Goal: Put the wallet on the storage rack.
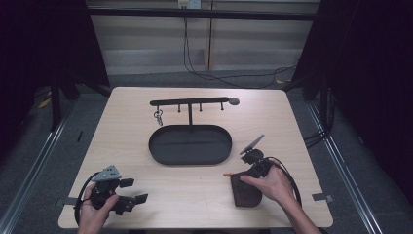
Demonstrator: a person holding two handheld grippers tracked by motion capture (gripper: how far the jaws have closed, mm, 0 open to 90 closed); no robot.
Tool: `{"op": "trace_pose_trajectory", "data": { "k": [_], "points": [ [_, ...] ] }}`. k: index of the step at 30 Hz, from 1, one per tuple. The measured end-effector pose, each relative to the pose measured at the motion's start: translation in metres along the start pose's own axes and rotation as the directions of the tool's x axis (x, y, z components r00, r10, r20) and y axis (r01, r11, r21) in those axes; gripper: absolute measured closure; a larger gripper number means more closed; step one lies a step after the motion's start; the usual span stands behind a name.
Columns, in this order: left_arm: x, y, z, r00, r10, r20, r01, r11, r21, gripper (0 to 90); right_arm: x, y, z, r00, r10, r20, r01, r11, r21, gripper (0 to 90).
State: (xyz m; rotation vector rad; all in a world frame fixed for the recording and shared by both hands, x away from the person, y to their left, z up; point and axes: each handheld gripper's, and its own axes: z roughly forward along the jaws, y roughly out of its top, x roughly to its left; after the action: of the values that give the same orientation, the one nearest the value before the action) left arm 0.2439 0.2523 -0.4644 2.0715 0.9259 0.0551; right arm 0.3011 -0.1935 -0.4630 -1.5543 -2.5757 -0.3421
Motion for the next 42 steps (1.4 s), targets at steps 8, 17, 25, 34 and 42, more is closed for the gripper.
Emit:
{"op": "trace_pose_trajectory", "data": {
  "k": [8, 17, 25, 34, 42],
  "points": [
    [0.000, 0.000, 0.000, 1.0000, -0.002, 0.006, 0.002, 1.0000, 0.000, 16.3, -0.001, 0.002, 0.002, 1.0000, 0.009, -0.001, -0.009, 0.9998, 0.017, 11.5],
    [0.001, 0.000, -0.001, 1.0000, 0.003, 0.009, -0.003, 1.0000, 0.006, 16.3, -0.004, 0.005, 0.004, 0.9983, 0.026, -0.053, -0.024, 0.9991, 0.034, 13.4],
    [0.001, -0.001, -0.001, 0.9999, -0.003, 0.012, 0.003, 1.0000, 0.006, 16.3, -0.001, 0.004, -0.001, 0.9990, 0.035, -0.027, -0.035, 0.9991, 0.025, 17.7],
    [0.002, -0.001, -0.002, 1.0000, -0.004, 0.009, 0.004, 1.0000, 0.005, 16.3, -0.007, 0.001, -0.015, 0.9968, 0.068, -0.041, -0.069, 0.9969, -0.037, 37.1],
    [0.002, 0.000, -0.002, 0.9999, -0.005, 0.009, 0.005, 1.0000, -0.005, 16.3, -0.003, 0.006, -0.030, 0.9971, 0.059, -0.048, -0.062, 0.9954, -0.073, 54.1]
  ]
}}
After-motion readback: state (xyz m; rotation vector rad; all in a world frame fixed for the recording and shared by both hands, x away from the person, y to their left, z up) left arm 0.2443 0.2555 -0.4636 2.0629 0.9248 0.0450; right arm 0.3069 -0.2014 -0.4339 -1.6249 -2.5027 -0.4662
